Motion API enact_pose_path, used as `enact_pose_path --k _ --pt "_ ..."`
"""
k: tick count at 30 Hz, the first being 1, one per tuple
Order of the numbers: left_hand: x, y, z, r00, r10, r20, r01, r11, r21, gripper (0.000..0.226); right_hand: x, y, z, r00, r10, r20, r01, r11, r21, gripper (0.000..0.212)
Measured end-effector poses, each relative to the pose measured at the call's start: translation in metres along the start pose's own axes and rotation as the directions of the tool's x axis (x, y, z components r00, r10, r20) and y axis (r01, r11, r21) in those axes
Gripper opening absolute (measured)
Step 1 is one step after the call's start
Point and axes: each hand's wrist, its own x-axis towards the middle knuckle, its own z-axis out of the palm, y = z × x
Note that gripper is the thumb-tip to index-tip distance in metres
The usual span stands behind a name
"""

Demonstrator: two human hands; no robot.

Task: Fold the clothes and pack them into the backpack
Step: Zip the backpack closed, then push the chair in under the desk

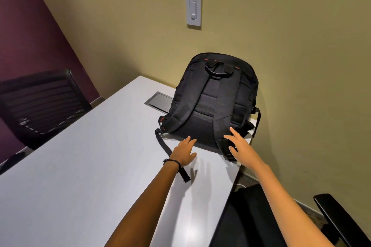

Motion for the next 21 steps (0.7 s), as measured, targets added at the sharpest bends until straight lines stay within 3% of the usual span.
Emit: enact_pose_path --k 3,7,13,21 --pt "-0.022 0.003 -0.003 0.999 0.017 -0.029 -0.017 1.000 -0.023 0.058 -0.024 0.002 0.004 0.997 -0.007 -0.080 0.013 0.997 0.081 0.039" --pt "-0.054 0.007 -0.001 0.996 0.044 -0.083 -0.047 0.998 -0.034 0.055 -0.058 -0.001 0.013 0.996 0.017 -0.083 -0.003 0.986 0.165 0.036" --pt "-0.105 0.007 0.008 0.981 0.086 -0.172 -0.089 0.996 -0.009 0.048 -0.100 -0.011 0.030 0.998 0.028 -0.051 -0.019 0.985 0.171 0.037" --pt "-0.178 0.000 0.039 0.975 0.130 -0.179 -0.133 0.991 -0.001 0.045 -0.169 -0.034 0.051 0.999 -0.006 -0.053 0.016 0.984 0.176 0.037"
